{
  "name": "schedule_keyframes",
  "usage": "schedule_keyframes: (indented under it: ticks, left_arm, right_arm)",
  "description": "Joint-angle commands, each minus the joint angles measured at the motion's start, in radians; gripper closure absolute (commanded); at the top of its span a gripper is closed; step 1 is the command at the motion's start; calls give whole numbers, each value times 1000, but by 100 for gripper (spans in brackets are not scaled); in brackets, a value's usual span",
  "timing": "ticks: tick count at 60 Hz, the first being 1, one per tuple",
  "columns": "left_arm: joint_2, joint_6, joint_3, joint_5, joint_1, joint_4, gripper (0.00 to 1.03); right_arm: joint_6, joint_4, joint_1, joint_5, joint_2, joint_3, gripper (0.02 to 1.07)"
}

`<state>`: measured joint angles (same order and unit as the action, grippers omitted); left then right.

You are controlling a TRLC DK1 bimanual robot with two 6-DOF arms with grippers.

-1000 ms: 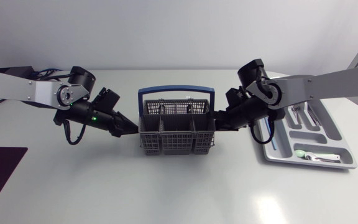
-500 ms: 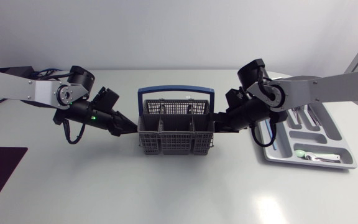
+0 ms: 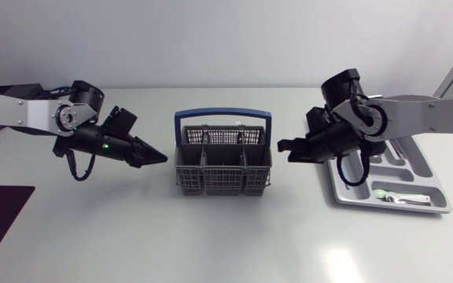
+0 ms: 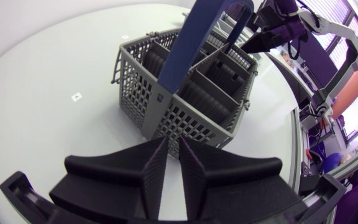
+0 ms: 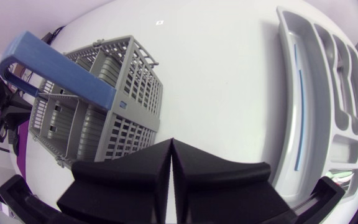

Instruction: Sort the cutlery from the basket into the organizer compartments.

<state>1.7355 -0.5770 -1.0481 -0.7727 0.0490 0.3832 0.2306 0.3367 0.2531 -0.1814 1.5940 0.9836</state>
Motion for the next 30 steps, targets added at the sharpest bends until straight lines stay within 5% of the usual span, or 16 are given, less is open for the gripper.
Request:
schedule_keyframes:
  ticks: [1, 10, 27, 30]
  left_arm:
    - [-97, -9, 42, 16, -17, -12, 87]
    - [-272, 72, 149, 107, -24, -136, 84]
    - [-519, 137, 283, 305, -20, -228, 22]
    - [-567, 140, 312, 371, -17, -254, 12]
  right_arm:
    - [-30, -4, -8, 49, -83, -31, 102]
    - [-79, -16, 3, 109, -181, -63, 102]
    - [-145, -45, 32, 253, -351, -154, 77]
    - [-162, -45, 31, 281, -379, -175, 66]
